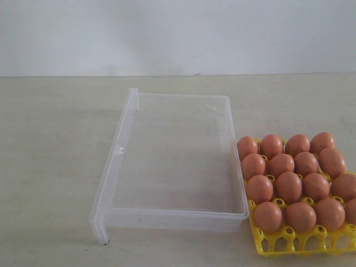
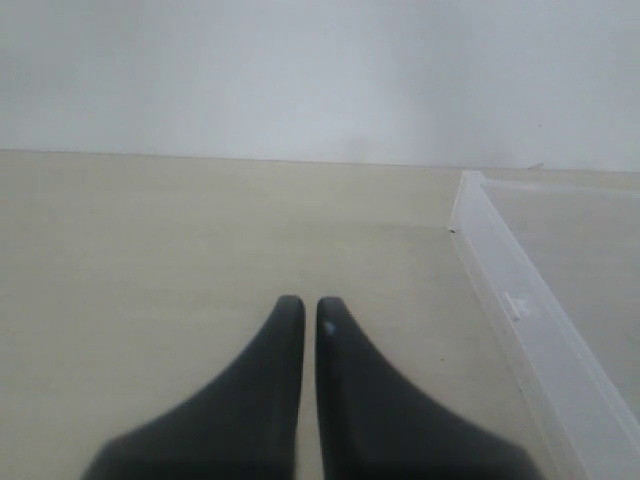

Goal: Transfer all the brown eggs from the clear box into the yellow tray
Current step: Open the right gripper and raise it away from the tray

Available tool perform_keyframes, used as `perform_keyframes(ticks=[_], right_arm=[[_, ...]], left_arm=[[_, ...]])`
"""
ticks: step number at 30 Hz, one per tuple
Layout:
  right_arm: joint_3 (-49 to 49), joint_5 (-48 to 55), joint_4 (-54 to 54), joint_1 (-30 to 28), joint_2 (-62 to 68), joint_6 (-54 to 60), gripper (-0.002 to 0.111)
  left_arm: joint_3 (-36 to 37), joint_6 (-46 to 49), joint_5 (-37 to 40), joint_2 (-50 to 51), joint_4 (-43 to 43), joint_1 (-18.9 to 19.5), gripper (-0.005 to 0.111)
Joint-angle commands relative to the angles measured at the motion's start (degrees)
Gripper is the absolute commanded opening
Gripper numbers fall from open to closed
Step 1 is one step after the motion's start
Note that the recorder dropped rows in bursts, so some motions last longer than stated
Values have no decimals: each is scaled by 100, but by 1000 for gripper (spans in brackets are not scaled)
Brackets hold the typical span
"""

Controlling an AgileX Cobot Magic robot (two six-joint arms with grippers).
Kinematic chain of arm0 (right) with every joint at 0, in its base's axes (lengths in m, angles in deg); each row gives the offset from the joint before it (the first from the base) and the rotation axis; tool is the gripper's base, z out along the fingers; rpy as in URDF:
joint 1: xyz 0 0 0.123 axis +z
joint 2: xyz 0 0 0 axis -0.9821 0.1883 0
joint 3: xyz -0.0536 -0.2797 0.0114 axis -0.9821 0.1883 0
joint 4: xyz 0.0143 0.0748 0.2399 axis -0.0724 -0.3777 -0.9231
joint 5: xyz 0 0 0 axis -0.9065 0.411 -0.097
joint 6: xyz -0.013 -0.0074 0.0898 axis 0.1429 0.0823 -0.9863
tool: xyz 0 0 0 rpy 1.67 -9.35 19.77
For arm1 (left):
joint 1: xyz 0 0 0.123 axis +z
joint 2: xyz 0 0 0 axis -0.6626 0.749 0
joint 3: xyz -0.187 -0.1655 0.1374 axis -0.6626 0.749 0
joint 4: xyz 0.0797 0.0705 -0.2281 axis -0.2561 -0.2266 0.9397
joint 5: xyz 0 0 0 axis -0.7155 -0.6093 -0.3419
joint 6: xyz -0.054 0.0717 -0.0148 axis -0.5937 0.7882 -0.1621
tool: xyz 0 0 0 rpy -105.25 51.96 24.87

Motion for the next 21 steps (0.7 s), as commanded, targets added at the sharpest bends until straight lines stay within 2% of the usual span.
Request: perform_keyframes(ticks=[1,6,9,11,13,17,19,21], right_arm=[[840,-168,1849,221,-178,-812,0],[1530,2381,2709,1113,-592,-678,0],[1889,3680,2848,1737,-1004,-221,0],[2084,4170,2848,2107,-1285,-196,0],[2277,4209,2848,2462,-1603,-219,0],[2484,3222,2396,2978,-2063,-677,0],[2532,2705,2044,3161,-2289,-1085,0],[2542,2737,2090,3250,-2485,-1071,0]], left_arm=[[15,13,-21,-12,14,19,4],[15,13,-21,-12,14,19,4],[15,13,-21,-12,14,19,4],[15,13,-21,-12,14,19,4],[15,13,-21,-12,14,19,4],[15,13,-21,-12,14,19,4],[15,13,-21,-12,14,19,4],[15,13,-21,-12,14,19,4]])
